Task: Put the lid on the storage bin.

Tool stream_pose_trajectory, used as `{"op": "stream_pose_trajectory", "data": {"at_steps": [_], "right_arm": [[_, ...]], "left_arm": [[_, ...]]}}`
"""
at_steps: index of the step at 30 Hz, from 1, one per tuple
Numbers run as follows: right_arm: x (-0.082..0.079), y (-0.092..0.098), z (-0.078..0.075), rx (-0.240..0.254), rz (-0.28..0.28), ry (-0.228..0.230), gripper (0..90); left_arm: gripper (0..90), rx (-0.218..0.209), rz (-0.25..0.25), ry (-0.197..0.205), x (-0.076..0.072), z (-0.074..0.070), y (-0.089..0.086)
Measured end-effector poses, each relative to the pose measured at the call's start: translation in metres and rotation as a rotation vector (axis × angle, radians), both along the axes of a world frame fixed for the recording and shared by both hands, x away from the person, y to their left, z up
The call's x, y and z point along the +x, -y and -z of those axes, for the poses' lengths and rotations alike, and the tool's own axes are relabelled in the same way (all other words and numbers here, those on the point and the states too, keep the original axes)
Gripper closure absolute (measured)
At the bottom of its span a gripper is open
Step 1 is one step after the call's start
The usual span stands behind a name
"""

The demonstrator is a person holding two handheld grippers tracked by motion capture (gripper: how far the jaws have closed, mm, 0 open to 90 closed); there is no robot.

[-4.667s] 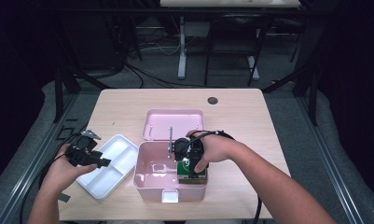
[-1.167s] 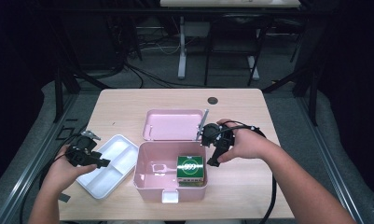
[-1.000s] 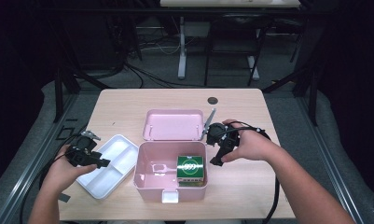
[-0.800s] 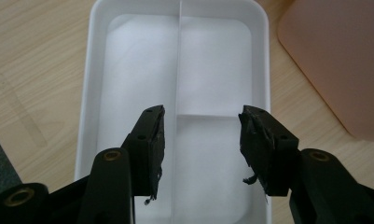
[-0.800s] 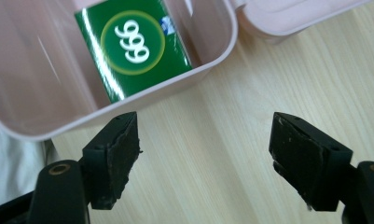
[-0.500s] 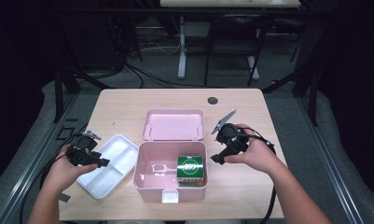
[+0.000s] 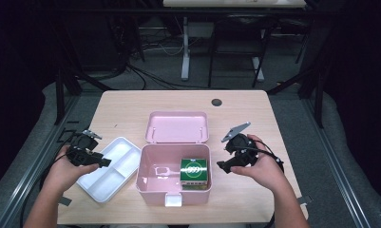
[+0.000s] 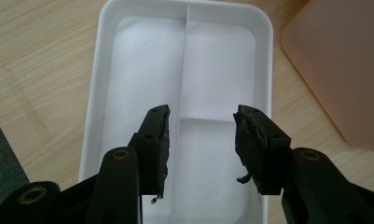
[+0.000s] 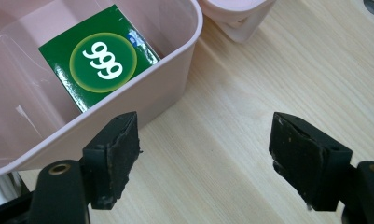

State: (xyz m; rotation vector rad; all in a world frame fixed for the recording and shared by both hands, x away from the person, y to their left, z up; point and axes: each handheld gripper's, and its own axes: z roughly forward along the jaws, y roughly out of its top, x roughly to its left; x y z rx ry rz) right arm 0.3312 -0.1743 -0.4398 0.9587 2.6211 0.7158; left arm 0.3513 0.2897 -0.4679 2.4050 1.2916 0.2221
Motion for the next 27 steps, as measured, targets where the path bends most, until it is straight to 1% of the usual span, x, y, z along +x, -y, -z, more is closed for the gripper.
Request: {"op": "stream_pose_trajectory", "data": {"at_steps": [1, 2, 3, 4, 7, 9, 10, 12, 13, 15, 17, 19, 20, 21, 22, 23, 24, 25, 26, 27], "right_arm": [[-0.001, 0.0, 0.001, 0.001, -0.003, 0.006, 23.8], [-0.003, 0.001, 0.003, 0.01, 0.002, 0.005, 23.9], [-0.003, 0.001, 0.004, 0.015, -0.002, 0.006, 23.8], [-0.004, 0.001, 0.005, 0.004, 0.004, 0.016, 23.8], [-0.006, 0.003, 0.007, 0.01, 0.02, 0.025, 23.9], [-0.008, 0.005, 0.007, 0.03, 0.032, 0.022, 24.2], [-0.008, 0.005, 0.008, 0.037, 0.035, 0.034, 24.2], [-0.008, 0.006, 0.007, 0.043, 0.035, 0.037, 24.2], [-0.009, 0.007, 0.006, 0.052, 0.037, 0.038, 24.1], [-0.01, 0.009, 0.004, 0.071, 0.044, 0.051, 24.2], [-0.012, 0.012, 0.002, 0.086, 0.05, 0.062, 24.2], [-0.013, 0.014, 0.0, 0.101, 0.057, 0.072, 24.2], [-0.013, 0.014, 0.0, 0.101, 0.057, 0.072, 24.2], [-0.014, 0.015, -0.001, 0.105, 0.067, 0.079, 24.1], [-0.014, 0.016, -0.001, 0.105, 0.064, 0.081, 24.1], [-0.015, 0.017, -0.001, 0.105, 0.064, 0.082, 24.1], [-0.015, 0.017, 0.0, 0.106, 0.062, 0.083, 24.1], [-0.014, 0.017, 0.0, 0.107, 0.064, 0.081, 24.1], [-0.014, 0.017, 0.001, 0.107, 0.066, 0.082, 24.1], [-0.013, 0.017, 0.002, 0.107, 0.067, 0.075, 24.1]], "left_arm": [[55.6, 0.005, 0.002, -0.002, 0.0, 0.001, 0.0], [56.5, 0.023, 0.006, -0.012, 0.0, 0.003, 0.002], [56.8, 0.03, 0.01, -0.016, 0.0, 0.004, 0.003], [57.2, 0.034, 0.015, -0.025, 0.0, 0.005, 0.003], [58.2, 0.049, 0.033, -0.046, 0.001, 0.008, 0.007], [61.3, 0.071, 0.035, -0.047, 0.002, 0.01, 0.008], [62.9, 0.083, 0.036, -0.05, 0.003, 0.011, 0.009], [64.0, 0.102, 0.037, -0.06, 0.005, 0.013, 0.009], [64.2, 0.111, 0.034, -0.069, 0.007, 0.015, 0.009], [64.1, 0.14, 0.035, -0.099, 0.01, 0.019, 0.01], [64.2, 0.178, 0.046, -0.12, 0.013, 0.022, 0.011], [64.5, 0.199, 0.056, -0.144, 0.016, 0.027, 0.013], [65.2, 0.199, 0.056, -0.144, 0.016, 0.027, 0.013], [65.2, 0.21, 0.054, -0.153, 0.018, 0.03, 0.015], [65.4, 0.224, 0.058, -0.162, 0.021, 0.032, 0.015], [66.1, 0.23, 0.059, -0.165, 0.022, 0.034, 0.016], [67.3, 0.239, 0.063, -0.177, 0.026, 0.038, 0.017], [67.8, 0.239, 0.063, -0.177, 0.026, 0.038, 0.017], [68.1, 0.245, 0.067, -0.189, 0.029, 0.041, 0.018], [69.0, 0.249, 0.066, -0.193, 0.03, 0.042, 0.019]]}}
